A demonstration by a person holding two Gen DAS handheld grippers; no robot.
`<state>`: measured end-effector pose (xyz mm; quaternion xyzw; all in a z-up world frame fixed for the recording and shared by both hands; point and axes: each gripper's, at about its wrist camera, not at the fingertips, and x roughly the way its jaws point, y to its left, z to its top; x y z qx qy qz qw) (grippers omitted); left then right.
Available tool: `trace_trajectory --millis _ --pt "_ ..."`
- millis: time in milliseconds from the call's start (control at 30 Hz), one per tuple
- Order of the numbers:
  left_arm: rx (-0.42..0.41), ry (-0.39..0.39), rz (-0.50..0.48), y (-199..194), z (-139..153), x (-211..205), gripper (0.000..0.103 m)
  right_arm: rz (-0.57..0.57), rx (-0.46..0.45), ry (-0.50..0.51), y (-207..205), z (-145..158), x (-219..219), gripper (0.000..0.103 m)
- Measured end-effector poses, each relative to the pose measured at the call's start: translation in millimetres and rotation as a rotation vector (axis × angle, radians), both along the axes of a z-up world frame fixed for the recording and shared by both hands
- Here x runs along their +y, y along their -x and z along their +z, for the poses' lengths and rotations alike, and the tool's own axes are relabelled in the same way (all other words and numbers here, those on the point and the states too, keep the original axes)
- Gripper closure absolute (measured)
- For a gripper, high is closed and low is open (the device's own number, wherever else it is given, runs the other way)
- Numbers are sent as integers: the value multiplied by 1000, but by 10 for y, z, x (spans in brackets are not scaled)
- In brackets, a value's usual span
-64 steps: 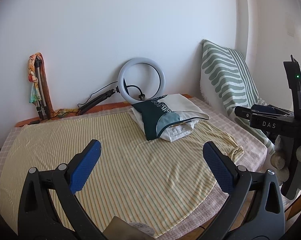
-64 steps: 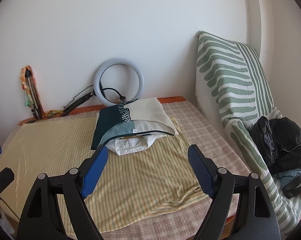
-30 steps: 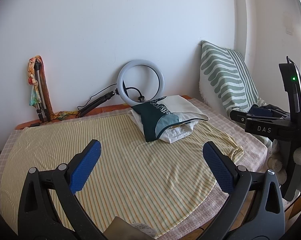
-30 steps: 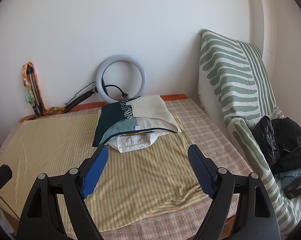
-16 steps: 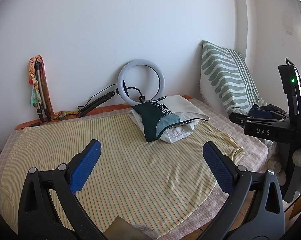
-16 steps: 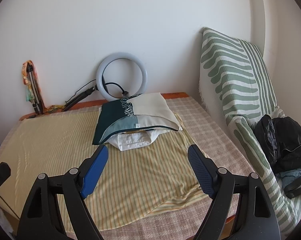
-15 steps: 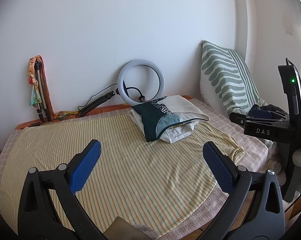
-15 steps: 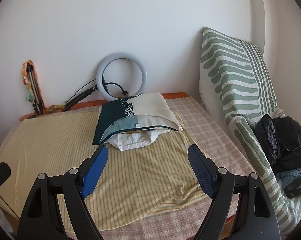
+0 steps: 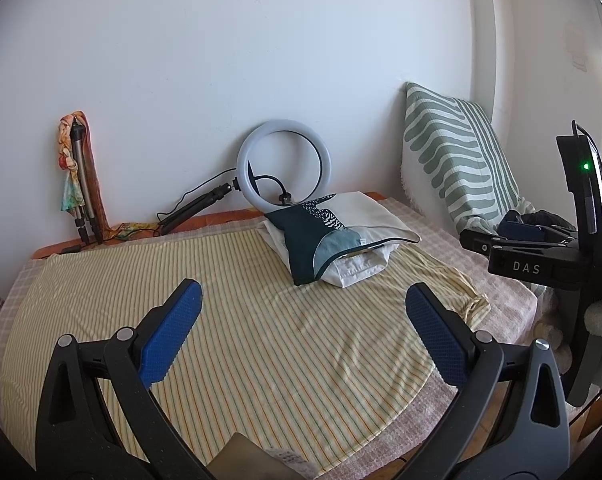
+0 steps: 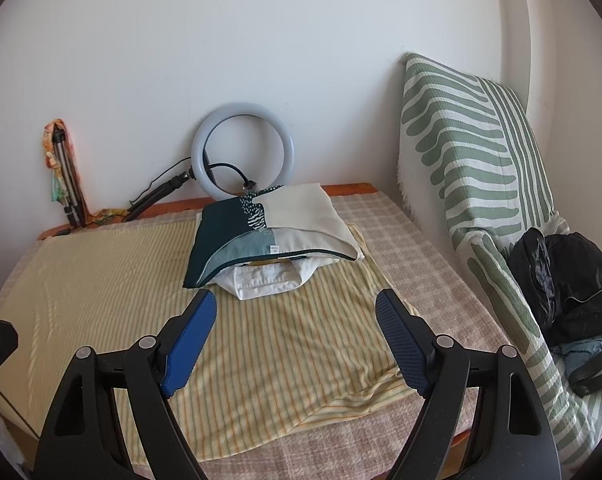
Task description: Fold small clothes
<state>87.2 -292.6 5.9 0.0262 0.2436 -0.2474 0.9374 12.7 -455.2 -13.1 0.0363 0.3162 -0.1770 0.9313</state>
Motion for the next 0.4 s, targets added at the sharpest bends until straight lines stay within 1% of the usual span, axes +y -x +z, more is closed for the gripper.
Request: trace_trajectory --millis 400 --pt "-7 6 1 -43 18 37 0 2 5 -6 -22 -32 -18 21"
